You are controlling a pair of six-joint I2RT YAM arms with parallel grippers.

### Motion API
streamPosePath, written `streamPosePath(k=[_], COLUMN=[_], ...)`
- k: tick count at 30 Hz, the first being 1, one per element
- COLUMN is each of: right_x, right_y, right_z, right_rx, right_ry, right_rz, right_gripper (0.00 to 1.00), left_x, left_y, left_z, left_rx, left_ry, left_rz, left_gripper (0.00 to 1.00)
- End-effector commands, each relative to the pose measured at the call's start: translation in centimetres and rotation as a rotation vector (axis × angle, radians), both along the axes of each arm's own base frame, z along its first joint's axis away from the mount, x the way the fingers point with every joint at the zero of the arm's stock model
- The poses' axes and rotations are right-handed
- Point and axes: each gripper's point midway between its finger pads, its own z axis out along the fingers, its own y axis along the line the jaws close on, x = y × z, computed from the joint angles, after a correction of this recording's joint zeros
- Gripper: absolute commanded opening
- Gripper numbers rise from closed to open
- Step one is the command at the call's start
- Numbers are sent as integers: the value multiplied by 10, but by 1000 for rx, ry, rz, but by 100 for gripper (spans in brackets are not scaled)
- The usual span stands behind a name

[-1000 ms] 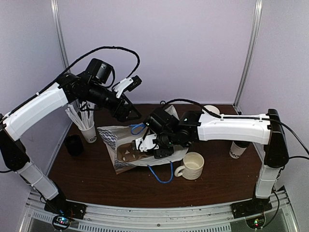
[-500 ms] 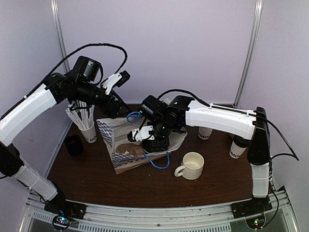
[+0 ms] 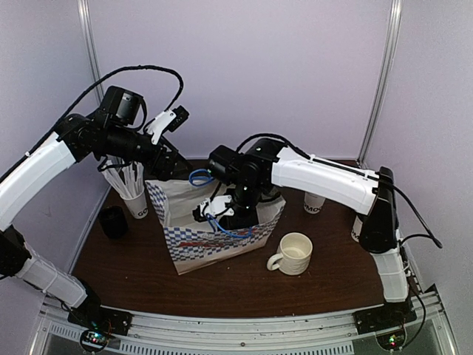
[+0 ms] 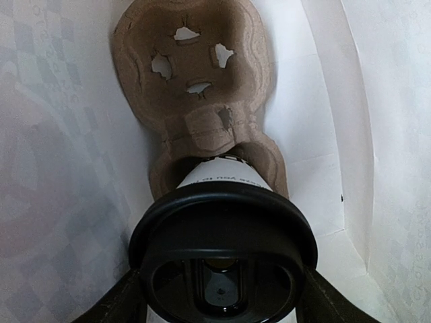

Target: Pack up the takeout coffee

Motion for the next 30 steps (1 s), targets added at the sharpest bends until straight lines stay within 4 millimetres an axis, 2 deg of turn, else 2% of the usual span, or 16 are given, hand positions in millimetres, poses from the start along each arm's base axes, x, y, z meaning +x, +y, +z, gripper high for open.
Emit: streamPosePath(k=[1, 8, 16, 21, 26, 30], right_x=[-34, -45, -25, -10, -11, -16], right_y=[-22, -30, -23, -26, -30, -36], right_z=[-12, -5, -38, -50, -59, -69], right_rx=[-107, -117, -129, -66, -23, -57], right_ry=[173, 217, 232, 253, 260, 282], right_rz=[0, 7, -17, -49, -52, -62], right_gripper=[59, 59, 59, 58, 58, 58], left_x=[0, 1, 1, -4, -20, -20], left_y=[5, 3, 1, 1, -10, -14], left_z=[5, 9, 10, 9, 11, 1], left_rx=[-11, -11, -16, -16, -51, -40], left_ry=[-9, -8, 7, 13, 56, 92], left_rz=[16, 13, 5, -15, -115, -129], left_gripper=[85, 85, 85, 85, 86, 86])
